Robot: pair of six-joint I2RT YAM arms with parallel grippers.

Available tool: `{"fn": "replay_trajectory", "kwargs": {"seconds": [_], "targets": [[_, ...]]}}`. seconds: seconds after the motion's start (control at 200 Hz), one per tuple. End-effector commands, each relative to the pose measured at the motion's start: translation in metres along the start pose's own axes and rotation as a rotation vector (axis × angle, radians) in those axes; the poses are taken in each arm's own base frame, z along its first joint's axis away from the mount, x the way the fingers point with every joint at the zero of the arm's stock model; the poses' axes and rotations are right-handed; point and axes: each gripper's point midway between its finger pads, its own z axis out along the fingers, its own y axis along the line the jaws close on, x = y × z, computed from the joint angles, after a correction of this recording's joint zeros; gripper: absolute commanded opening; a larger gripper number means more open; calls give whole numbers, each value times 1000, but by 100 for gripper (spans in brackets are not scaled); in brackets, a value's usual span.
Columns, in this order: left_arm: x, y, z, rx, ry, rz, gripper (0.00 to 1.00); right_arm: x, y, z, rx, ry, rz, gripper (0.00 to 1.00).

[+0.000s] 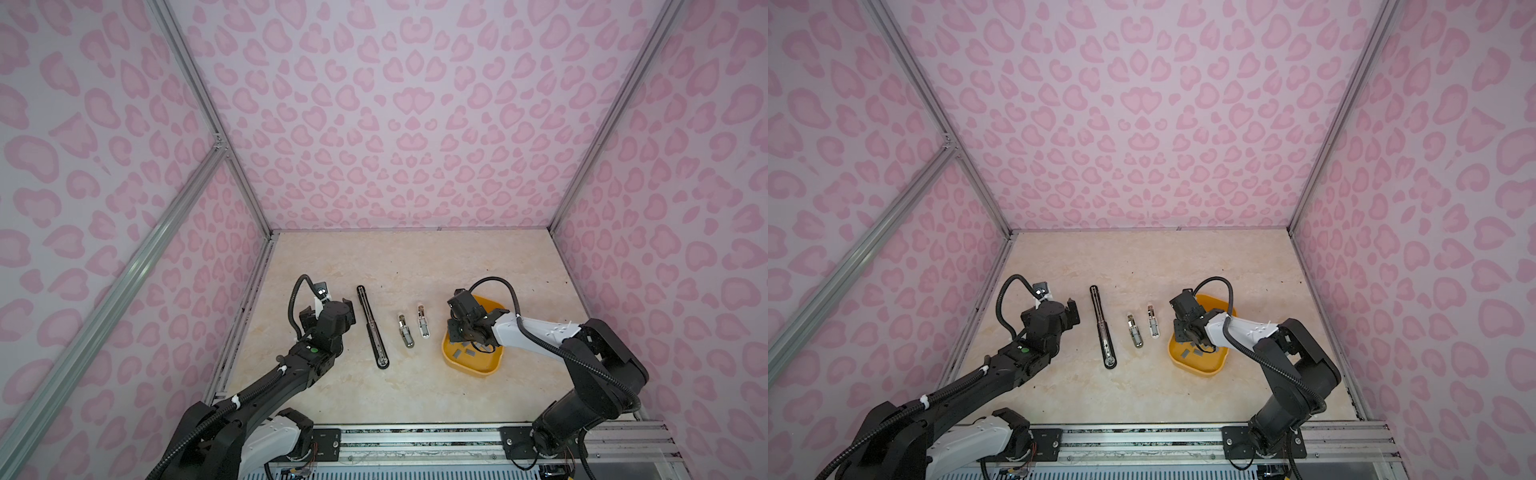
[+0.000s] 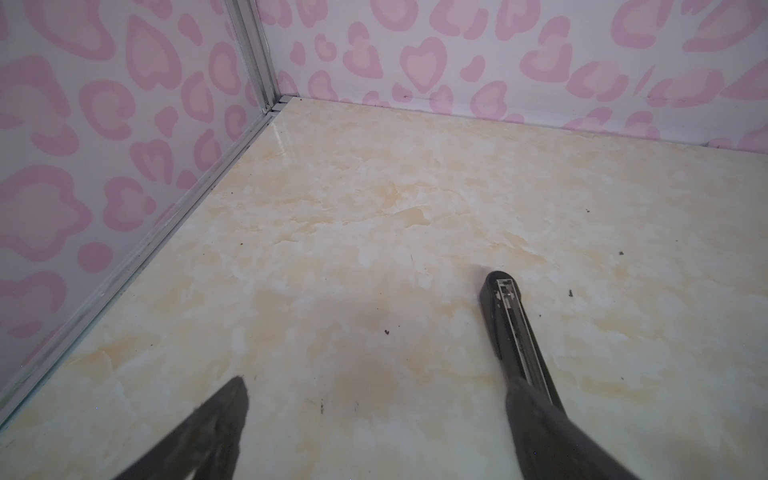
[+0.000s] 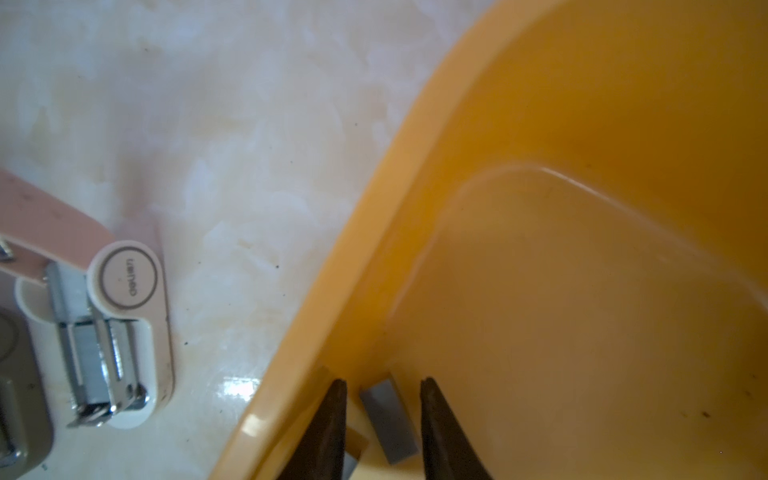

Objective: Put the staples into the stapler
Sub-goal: 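Lower the right gripper into the yellow tray and pinch a staple strip, then lift the staple strip with the right gripper toward the black stapler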

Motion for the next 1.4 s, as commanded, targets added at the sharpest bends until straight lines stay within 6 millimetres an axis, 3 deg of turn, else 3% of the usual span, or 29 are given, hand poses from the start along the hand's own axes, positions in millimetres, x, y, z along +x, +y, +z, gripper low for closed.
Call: {"fn": "replay_trajectory", "kwargs": {"seconds": [0.0,0.98,1.175,1.395], "targets": [[-6,0,0,-3,-18,-19,97,7,-13,1,87,19,-24,30],[-5,1,0,-9,-12,-17,98,15,-18,5,101,24,16,14],[-7,7,-6,-10,-36,-46,98,-11,-17,-21,98,-68,28,13],[-8,24,-18,-31,-82,-113,98,-47,-11,-79,86,-260,28,13]]}}
